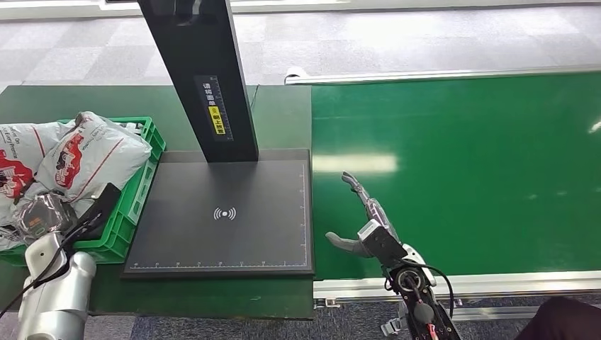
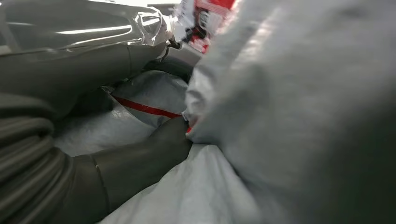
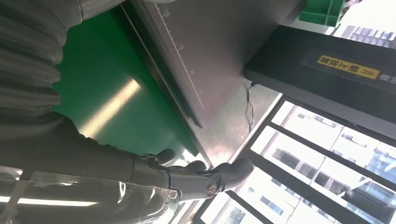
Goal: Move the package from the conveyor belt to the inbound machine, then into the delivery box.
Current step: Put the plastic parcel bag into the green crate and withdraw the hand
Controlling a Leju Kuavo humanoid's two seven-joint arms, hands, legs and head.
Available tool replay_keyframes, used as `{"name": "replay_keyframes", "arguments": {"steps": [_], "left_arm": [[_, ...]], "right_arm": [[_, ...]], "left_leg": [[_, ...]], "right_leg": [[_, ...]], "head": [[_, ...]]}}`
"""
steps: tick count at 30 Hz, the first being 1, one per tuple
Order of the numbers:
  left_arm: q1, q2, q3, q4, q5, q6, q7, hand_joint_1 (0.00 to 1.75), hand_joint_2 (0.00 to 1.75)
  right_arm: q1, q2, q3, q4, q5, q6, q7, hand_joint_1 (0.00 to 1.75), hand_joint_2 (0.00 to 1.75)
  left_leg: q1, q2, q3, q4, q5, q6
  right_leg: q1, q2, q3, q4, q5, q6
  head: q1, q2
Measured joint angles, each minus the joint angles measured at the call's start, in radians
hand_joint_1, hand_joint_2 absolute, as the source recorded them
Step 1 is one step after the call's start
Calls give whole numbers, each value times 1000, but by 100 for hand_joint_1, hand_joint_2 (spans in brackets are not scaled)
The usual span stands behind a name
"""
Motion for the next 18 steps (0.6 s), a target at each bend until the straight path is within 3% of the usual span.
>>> {"name": "replay_keyframes", "arguments": {"steps": [4,6,10,18], "left_arm": [[-15,22,-46,46,9,-41,13,5,175],[-12,22,-60,52,58,-7,-20,0,175],[23,-5,-87,6,257,110,-163,0,175],[58,-26,-133,-57,317,124,-177,0,175]], "right_arm": [[-12,2,-7,0,11,5,5,0,175],[-8,3,-8,-5,19,8,10,0,175],[13,4,-14,-42,31,11,20,0,175],[34,4,-25,-72,33,14,25,0,175]], "left_leg": [[0,0,11,-3,0,-1],[0,0,16,-4,1,-2],[0,-2,20,-4,2,-3],[0,-3,17,-4,2,-3]], "right_leg": [[0,-1,10,0,0,-2],[0,-1,14,0,-1,-2],[1,-2,16,0,-2,-4],[0,-3,15,0,-2,-3]], "head": [[0,0],[0,0],[0,0],[0,0]]}}
